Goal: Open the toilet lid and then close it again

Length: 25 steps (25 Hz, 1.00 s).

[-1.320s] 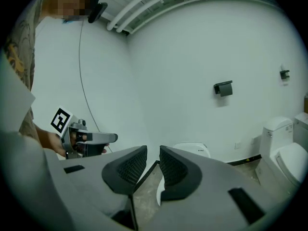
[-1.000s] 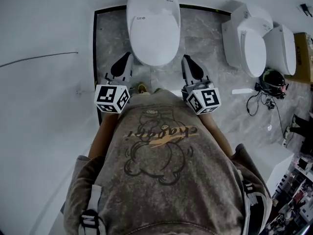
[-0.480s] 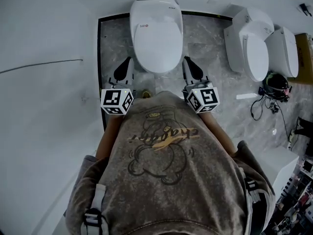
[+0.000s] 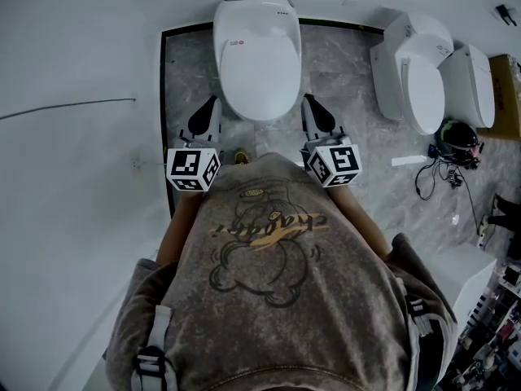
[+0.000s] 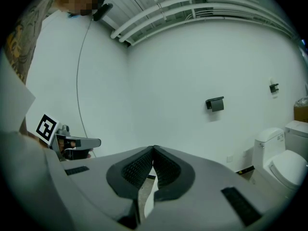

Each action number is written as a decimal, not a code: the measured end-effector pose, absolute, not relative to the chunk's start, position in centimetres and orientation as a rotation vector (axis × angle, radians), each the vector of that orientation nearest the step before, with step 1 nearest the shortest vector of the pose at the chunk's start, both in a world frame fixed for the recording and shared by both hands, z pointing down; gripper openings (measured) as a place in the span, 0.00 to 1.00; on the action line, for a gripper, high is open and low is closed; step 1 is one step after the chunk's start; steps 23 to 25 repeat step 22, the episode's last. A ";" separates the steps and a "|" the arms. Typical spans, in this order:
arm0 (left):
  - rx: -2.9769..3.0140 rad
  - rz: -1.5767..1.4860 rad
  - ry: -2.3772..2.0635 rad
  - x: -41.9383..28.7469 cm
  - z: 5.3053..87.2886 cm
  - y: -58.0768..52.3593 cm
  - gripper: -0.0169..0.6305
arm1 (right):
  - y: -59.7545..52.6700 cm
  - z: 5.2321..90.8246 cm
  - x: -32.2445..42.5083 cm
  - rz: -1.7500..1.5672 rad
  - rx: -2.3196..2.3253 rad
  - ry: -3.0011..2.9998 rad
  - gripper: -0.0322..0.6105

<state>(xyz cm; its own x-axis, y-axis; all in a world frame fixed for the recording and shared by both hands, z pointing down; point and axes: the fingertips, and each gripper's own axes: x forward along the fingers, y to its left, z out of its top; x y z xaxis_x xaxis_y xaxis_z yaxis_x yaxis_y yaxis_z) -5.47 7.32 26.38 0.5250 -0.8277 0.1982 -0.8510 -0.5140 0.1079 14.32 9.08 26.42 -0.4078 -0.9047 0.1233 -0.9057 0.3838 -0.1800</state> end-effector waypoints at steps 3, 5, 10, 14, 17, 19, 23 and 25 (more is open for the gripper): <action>2.569 0.179 -1.438 -5.2 26.3 7.6 0.04 | 9.4 26.4 14.4 0.341 1.696 -2.608 0.09; 2.567 0.183 -1.445 -5.1 26.2 7.7 0.04 | 9.4 26.5 14.4 0.345 1.691 -2.609 0.09; 2.558 0.187 -1.462 -5.4 26.4 7.9 0.04 | 9.6 26.8 14.0 0.350 1.681 -2.615 0.09; 2.556 0.180 -1.456 -5.3 26.4 8.2 0.04 | 9.8 27.0 13.8 0.352 1.673 -2.616 0.09; 2.554 0.177 -1.455 -5.5 26.5 8.4 0.04 | 9.9 27.1 13.6 0.353 1.670 -2.616 0.09; 2.552 0.175 -1.454 -5.6 26.6 8.4 0.04 | 10.0 27.3 13.3 0.351 1.664 -2.616 0.09; 2.548 0.170 -1.452 -5.9 26.8 8.4 0.04 | 9.9 27.4 12.9 0.351 1.658 -2.618 0.09; 2.548 0.170 -1.452 -5.9 26.8 8.4 0.04 | 9.9 27.4 12.9 0.351 1.658 -2.618 0.09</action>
